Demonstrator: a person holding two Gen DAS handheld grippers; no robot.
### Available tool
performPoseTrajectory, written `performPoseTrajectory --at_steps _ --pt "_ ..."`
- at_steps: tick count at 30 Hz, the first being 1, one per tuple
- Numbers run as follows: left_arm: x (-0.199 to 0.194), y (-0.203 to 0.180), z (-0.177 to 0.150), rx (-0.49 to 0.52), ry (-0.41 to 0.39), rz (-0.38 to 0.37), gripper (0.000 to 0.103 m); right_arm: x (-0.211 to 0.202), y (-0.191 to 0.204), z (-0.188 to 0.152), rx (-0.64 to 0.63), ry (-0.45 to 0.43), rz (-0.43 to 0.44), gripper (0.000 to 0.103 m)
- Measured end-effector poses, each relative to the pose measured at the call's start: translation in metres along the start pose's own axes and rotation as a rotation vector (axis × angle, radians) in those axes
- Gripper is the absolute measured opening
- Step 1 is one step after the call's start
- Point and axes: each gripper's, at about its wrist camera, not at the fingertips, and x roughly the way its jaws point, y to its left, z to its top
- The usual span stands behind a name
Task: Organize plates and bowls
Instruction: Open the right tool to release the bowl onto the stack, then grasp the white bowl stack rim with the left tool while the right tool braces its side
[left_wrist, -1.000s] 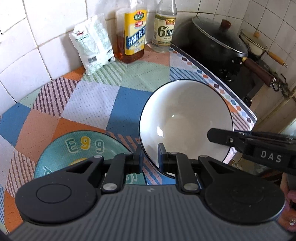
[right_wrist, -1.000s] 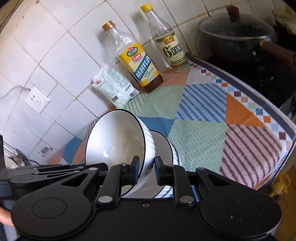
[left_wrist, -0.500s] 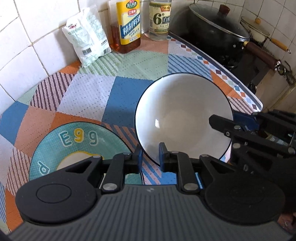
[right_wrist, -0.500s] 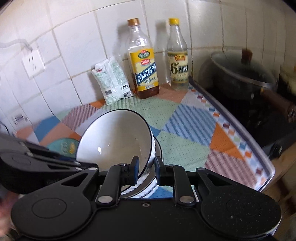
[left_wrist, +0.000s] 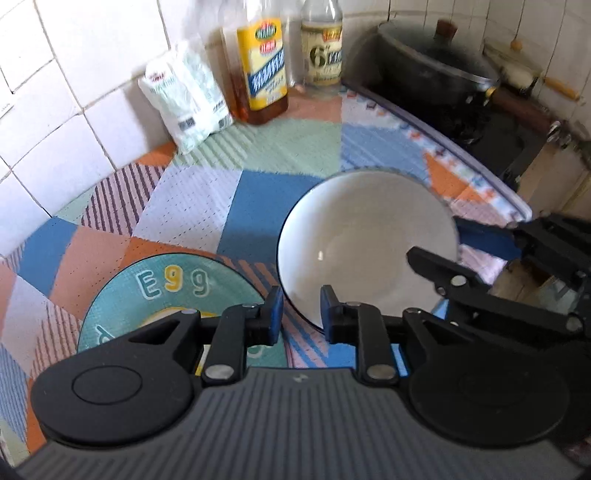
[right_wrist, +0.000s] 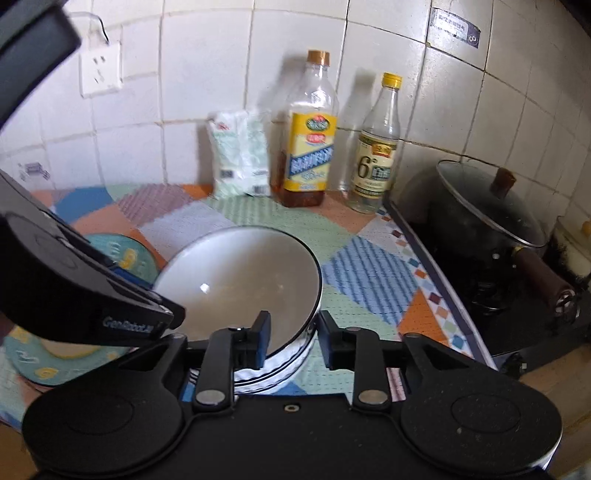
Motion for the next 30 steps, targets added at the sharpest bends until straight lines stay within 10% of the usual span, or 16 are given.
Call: performPoseTrajectory --at_steps 6,12,30 --pt "-0.024 0.011 -0.009 -0.091 -0.077 -0.051 0.030 -0.025 -0.007 -0.010 0.048 -0.083 0.074 0.041" --pt "-0.034 0.021 -0.029 -0.192 -0.122 -0.111 0.034 -0.042 -0.003 -0.026 -0.014 -0.133 0.108 0.069" --pt "-0.024 0.050 -0.061 -0.418 -0.065 -0.301 0.048 0.000 -0.005 -0.080 0.083 -0.002 0.069 0.082"
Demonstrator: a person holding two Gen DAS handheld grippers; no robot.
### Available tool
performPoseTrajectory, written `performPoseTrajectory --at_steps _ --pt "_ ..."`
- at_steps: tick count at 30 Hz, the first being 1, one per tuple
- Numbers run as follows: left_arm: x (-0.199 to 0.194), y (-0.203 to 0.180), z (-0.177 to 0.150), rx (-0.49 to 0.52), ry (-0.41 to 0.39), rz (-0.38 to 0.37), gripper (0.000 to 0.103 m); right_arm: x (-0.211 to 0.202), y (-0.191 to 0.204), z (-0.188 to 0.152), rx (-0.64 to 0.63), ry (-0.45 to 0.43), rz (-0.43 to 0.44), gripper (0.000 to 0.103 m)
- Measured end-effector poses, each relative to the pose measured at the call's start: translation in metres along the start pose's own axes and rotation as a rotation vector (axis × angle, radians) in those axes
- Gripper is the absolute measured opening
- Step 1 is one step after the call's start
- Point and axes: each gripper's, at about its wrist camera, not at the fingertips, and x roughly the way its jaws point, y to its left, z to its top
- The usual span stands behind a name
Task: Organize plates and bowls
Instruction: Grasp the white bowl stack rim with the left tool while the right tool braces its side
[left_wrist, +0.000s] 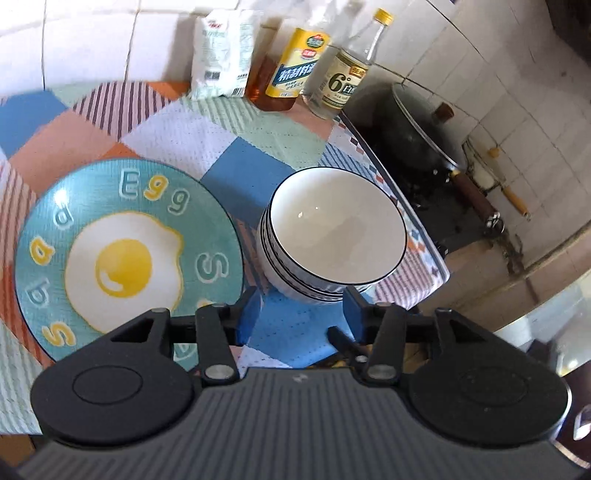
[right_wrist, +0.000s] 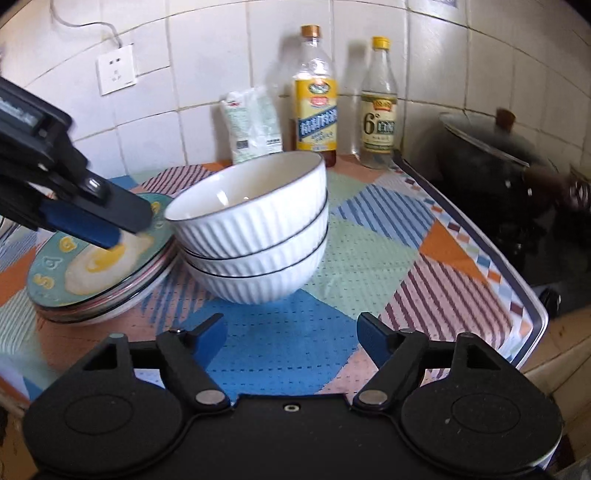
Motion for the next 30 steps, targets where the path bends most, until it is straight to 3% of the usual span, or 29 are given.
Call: performPoseTrajectory --at_steps 3,10,14,18,24,30 --pt "0.004 0.006 0.001 -0.056 0.002 -0.047 0.051 0.005 0.006 -0.001 -0.045 -0.002 0.010 0.086" --pt "0.028 0.001 0.007 -0.088 0.063 -0.038 0.053 0.020 0.013 0.004 -0.028 -0.066 0.056 0.087" --pt "0.049 0.000 0.018 -0.042 0.169 -0.106 0.055 0.036 0.013 0.006 -0.011 -0.053 0.061 0.089" --pt "0.060 0.003 0.021 -0.083 0.205 -0.119 0.056 0.048 0.012 0.007 -0.005 -0.042 0.071 0.090" --pt "0.056 -0.001 0.012 -0.097 0.148 -0.070 0.056 0.057 0.013 0.004 -0.035 -0.070 0.072 0.094" --pt "0.037 0.012 0.008 -0.150 0.075 -0.107 0.057 0.058 0.009 0.002 -0.033 -0.067 0.084 0.096"
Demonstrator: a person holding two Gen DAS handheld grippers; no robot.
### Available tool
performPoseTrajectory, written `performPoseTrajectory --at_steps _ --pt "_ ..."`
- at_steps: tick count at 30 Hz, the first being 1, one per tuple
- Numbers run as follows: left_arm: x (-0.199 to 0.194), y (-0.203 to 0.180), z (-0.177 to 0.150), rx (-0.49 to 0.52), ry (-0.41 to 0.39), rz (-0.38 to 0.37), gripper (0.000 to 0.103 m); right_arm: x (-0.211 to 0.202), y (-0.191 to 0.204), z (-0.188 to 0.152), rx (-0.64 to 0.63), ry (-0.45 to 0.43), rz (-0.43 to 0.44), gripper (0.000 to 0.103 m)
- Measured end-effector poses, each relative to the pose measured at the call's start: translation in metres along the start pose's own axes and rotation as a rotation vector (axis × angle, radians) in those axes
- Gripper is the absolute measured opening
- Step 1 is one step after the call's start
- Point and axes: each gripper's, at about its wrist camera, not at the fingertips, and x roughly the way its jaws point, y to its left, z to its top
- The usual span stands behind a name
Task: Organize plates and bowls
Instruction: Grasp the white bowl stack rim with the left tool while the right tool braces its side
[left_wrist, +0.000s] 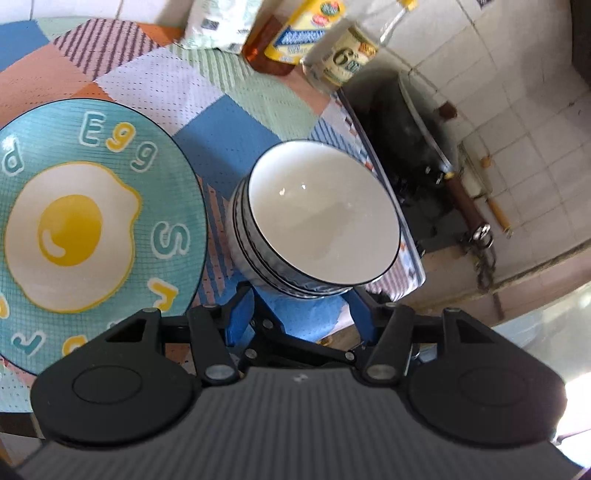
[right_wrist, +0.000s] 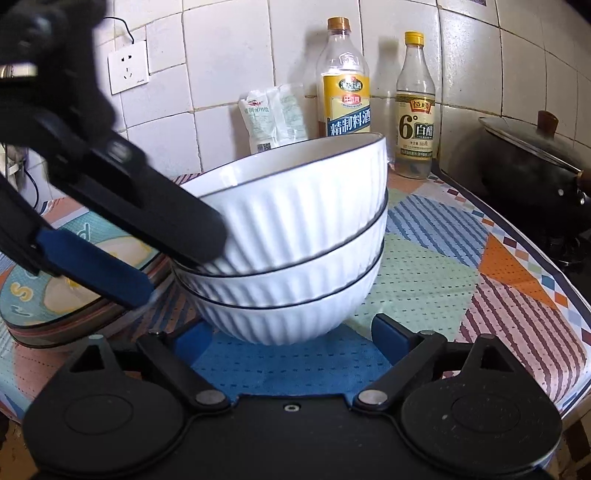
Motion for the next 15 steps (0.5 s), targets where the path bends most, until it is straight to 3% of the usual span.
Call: performPoseTrajectory --at_steps 6,12,15 --pt "-0.012 0.010 0.006 -0.108 -0.095 -0.026 0.057 -0.005 -0.002 -0.005 0.030 -0.027 0.033 0.098" --pt "0.009 -0.004 0.010 -0.055 -0.049 0.044 0.057 -0.004 -0.002 -0.001 0.009 -0.032 0.063 0.101" --pt "0.018 -0.015 0.009 -0.002 -0.062 0.121 0.057 0.000 -0.001 0.003 -0.016 -0.032 0.072 0.101"
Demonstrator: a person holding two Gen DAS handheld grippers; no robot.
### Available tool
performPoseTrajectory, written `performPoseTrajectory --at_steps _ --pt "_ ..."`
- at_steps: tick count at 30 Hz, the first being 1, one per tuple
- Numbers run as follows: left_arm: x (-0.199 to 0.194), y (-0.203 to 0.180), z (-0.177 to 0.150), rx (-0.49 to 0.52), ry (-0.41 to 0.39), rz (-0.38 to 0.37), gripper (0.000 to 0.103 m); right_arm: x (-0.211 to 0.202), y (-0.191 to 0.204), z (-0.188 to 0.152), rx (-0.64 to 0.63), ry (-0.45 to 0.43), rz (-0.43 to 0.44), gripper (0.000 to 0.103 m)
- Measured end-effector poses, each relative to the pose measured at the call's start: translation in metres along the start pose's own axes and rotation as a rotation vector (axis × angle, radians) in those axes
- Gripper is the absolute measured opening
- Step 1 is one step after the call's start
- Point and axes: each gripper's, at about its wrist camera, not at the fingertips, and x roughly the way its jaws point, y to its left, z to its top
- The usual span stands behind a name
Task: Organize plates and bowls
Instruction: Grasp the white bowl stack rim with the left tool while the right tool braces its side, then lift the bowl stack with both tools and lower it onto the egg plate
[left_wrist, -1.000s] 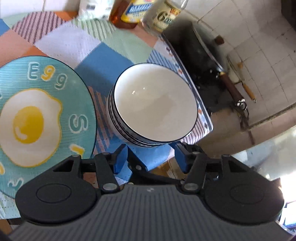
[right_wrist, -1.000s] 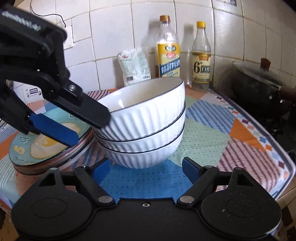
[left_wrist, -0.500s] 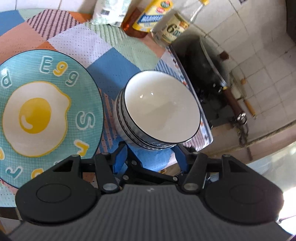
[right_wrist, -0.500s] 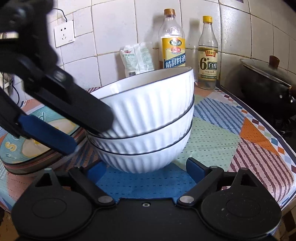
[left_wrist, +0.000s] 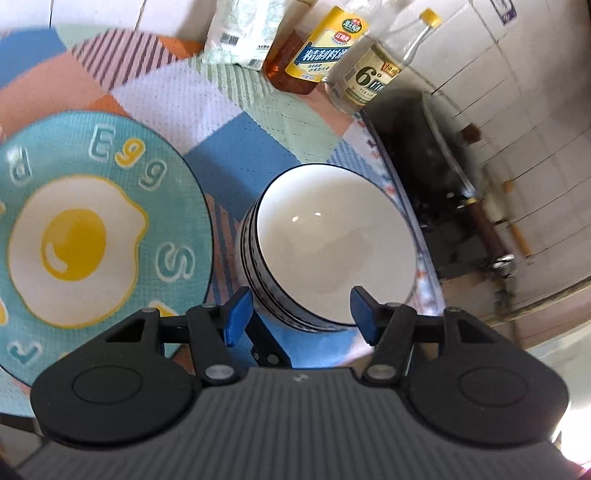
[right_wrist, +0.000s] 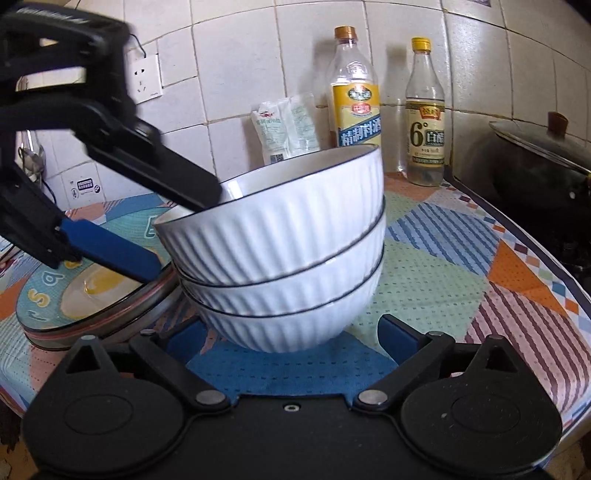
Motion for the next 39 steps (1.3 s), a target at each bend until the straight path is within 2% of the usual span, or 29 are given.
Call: performPoseTrajectory --at_steps 2,6,10,14,16,19,22,27,39 --pt "0.003 -0.003 0.000 0.030 -0.012 0.020 0.060 0.003 0.002 0.003 -0.019 0.000 0.007 0.101" --pt "0.011 -0.002 0.003 0.010 -0.027 0.041 0.063 0.009 0.003 0.007 -0.033 -0.007 0.015 0.103" --pt "0.019 0.002 -0.001 -0.070 -0.047 0.063 0.063 0.019 -0.005 0.009 0.027 -0.003 0.060 0.103" --pt "0.018 0.011 0.002 -0.139 -0.075 0.046 0.063 0.027 0.000 0.007 0.033 -0.019 0.036 0.103" --pt "0.019 0.014 0.006 -0.154 -0.100 0.066 0.057 0.028 0.000 0.005 0.037 -0.032 0.033 0.103" --pt "0.023 0.013 0.014 -0.102 -0.097 0.086 0.048 0.026 -0.001 0.002 0.032 -0.049 0.042 0.103" --pt "0.031 0.010 0.016 -0.055 -0.054 0.143 0.032 0.026 -0.003 0.002 0.027 -0.054 0.059 0.103" --pt "0.030 0.002 0.006 0.011 -0.085 0.182 0.032 0.026 -0.002 0.004 0.045 -0.048 0.050 0.103" --pt "0.019 -0.007 0.002 0.081 -0.081 0.165 0.032 0.016 -0.003 0.006 0.037 -0.078 0.045 0.103"
